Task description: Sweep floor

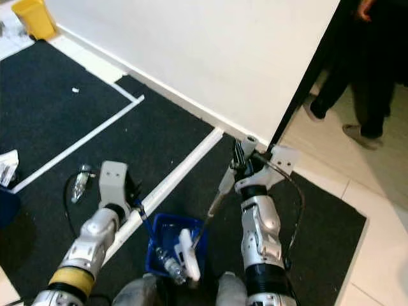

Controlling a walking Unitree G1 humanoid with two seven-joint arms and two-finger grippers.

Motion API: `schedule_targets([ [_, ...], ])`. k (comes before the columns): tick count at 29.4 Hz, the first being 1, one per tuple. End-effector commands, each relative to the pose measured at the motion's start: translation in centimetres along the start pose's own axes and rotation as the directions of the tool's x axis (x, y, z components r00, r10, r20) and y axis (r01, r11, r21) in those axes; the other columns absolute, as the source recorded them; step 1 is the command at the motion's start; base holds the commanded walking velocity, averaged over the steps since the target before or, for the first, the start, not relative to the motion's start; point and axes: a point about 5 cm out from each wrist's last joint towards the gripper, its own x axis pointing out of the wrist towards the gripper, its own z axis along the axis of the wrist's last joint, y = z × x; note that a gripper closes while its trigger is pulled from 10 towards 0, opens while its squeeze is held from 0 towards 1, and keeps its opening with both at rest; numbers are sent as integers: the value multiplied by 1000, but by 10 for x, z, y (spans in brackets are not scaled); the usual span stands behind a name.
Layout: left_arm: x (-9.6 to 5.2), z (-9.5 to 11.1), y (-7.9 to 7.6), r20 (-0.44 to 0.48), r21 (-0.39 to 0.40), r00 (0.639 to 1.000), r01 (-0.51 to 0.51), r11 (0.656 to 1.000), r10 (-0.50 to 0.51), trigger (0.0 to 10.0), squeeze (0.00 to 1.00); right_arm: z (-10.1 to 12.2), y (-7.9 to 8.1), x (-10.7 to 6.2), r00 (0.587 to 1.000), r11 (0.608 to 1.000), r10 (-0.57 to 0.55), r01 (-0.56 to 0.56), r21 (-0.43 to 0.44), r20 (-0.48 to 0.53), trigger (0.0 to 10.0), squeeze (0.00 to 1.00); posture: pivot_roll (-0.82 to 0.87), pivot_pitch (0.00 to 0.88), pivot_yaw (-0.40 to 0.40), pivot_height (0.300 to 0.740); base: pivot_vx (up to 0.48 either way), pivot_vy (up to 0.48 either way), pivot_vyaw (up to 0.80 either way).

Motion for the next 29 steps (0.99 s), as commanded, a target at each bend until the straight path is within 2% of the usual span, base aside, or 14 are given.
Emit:
schedule_targets([
  [1,-4,30,1,125,-156,990,87,984,-68,10000,0,11,0,1,999,999,5,-7,42,48,10000,0,-14,111,27,740,0,0,0],
  [3,-6,38,4,155,-178,986,93,980,-65,10000,0,17,-2,2,998,1000,5,-7,27,62,10000,0,-17,100,25,740,0,0,0],
  [6,-6,49,15,192,-171,980,76,982,-43,10000,0,51,-11,9,989,999,6,0,-40,149,10000,0,-26,84,20,740,0,0,0],
  [9,-2,47,24,180,-177,984,35,984,-3,10000,0,86,-24,14,973,993,3,25,-119,232,10000,0,-30,74,21,740,0,0,0],
  [10,-2,47,24,180,-177,984,35,984,-3,10000,0,86,-24,14,973,993,3,25,-119,232,10000,0,-30,74,21,740,0,0,0],
  [12,1,46,26,170,-178,985,12,984,19,10000,0,111,-31,16,958,982,2,53,-182,288,10000,0,-33,75,21,740,0,0,0],
  [13,1,46,26,170,-178,985,12,984,19,10000,0,111,-31,16,958,982,2,53,-182,288,10000,0,-33,75,21,740,0,0,0],
  [14,2,45,26,147,-175,988,-23,984,49,10000,0,132,-32,16,943,966,16,72,-250,332,10000,0,-34,77,17,740,0,0,0],
  [20,7,38,23,99,-161,991,-79,984,95,10000,0,152,-28,16,925,942,39,92,-322,378,10000,0,-36,81,20,740,0,0,0],
  [25,10,31,18,68,-127,993,-85,988,94,10000,0,158,-32,14,910,941,-3,142,-306,414,10000,0,-38,82,24,740,0,0,0],
  [27,9,28,18,58,-112,993,-91,989,98,10000,0,161,-38,12,903,940,-32,173,-294,429,10000,0,-47,71,26,740,0,0,0],
  [29,7,26,19,55,-126,993,-95,987,102,10000,0,158,-54,5,896,932,-111,244,-267,431,10000,0,-49,63,20,740,0,0,0],
])
